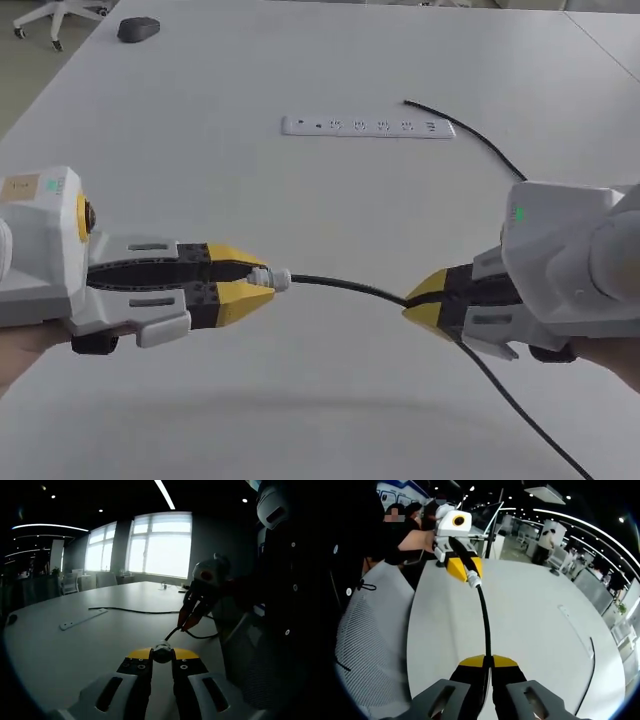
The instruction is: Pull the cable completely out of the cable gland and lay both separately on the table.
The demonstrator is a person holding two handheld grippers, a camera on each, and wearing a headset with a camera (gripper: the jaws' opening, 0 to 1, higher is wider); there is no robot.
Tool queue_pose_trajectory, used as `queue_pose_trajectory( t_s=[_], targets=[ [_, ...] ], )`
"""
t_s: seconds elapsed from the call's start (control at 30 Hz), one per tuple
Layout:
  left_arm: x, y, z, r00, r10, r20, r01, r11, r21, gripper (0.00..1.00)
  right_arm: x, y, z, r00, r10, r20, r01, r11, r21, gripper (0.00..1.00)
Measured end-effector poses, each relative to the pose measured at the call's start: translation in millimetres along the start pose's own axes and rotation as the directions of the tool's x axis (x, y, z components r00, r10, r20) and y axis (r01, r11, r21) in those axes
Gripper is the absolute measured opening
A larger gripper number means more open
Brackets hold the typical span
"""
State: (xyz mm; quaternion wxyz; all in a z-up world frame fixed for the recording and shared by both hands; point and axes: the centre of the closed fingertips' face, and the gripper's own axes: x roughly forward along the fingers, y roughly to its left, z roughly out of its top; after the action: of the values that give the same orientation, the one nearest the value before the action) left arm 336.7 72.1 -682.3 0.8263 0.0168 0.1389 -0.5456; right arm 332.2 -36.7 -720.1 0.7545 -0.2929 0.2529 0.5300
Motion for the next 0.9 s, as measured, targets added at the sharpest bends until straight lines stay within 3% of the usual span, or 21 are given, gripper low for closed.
queue_pose_trajectory(
  t_s=[0.37, 0.57, 0.9],
  targets=[
    [-9.9, 4.5, -5.6, 0.9996, 0.027, -0.001, -0.027, 1.0, -0.012, 0.15, 4.3, -2.9, 3.3, 1.0, -0.001, -0.008, 0.0, 1.0, -0.003, 0.0],
    [-13.8, 1.3, -11.2, 0.9996, 0.027, -0.006, -0.027, 0.999, -0.024, 0.15, 13.3, -2.7, 9.1, 0.9997, 0.017, -0.017, -0.017, 1.0, -0.019, 0.0],
    [-29.9, 1.5, -20.3, 0.9982, 0.061, -0.001, -0.061, 0.997, -0.041, 0.15, 31.9, -5.0, 37.2, 0.9993, 0.034, 0.018, -0.033, 0.999, -0.026, 0.0]
  ],
)
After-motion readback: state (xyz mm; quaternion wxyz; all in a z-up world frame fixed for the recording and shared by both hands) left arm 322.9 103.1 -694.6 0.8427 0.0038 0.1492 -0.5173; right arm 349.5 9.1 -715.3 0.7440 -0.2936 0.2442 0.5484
